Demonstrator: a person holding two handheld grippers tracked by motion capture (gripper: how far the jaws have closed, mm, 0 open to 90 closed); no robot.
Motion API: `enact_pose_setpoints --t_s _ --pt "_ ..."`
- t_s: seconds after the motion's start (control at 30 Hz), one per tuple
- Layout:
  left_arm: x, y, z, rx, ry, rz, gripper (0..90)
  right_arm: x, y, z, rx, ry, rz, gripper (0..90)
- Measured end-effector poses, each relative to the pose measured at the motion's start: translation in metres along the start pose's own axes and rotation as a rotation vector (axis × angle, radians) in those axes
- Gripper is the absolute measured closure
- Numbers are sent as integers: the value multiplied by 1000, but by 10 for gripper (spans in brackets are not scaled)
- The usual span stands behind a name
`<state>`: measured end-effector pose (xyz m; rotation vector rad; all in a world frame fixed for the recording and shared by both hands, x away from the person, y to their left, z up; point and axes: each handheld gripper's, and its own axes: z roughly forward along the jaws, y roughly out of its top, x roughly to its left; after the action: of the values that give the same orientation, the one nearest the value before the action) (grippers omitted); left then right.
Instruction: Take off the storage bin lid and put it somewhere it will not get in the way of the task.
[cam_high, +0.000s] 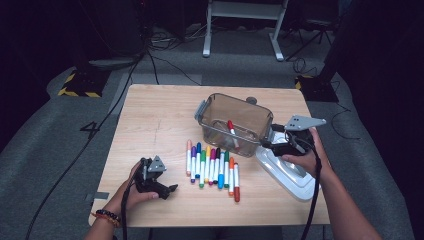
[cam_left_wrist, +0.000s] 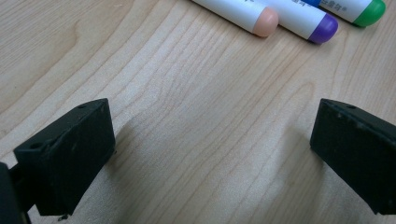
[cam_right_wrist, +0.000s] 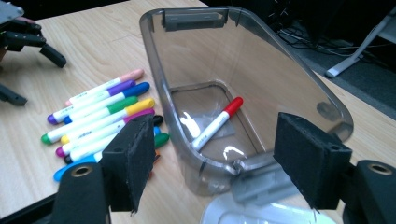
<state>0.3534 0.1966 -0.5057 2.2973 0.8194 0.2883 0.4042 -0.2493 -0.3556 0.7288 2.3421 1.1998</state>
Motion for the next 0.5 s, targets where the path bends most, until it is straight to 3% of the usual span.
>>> enact_pose_setpoints --t_s 0.23,0.37,0.5 --pt "0 0 0 1 3 -2 3 20 -22 -17 -14 -1 -11 288" --pt "0 0 0 1 3 -2 3 32 -38 -16 -4 3 -5 288" --pt "-1 0 0 1 4 -2 4 47 -57 -8 17 37 15 289"
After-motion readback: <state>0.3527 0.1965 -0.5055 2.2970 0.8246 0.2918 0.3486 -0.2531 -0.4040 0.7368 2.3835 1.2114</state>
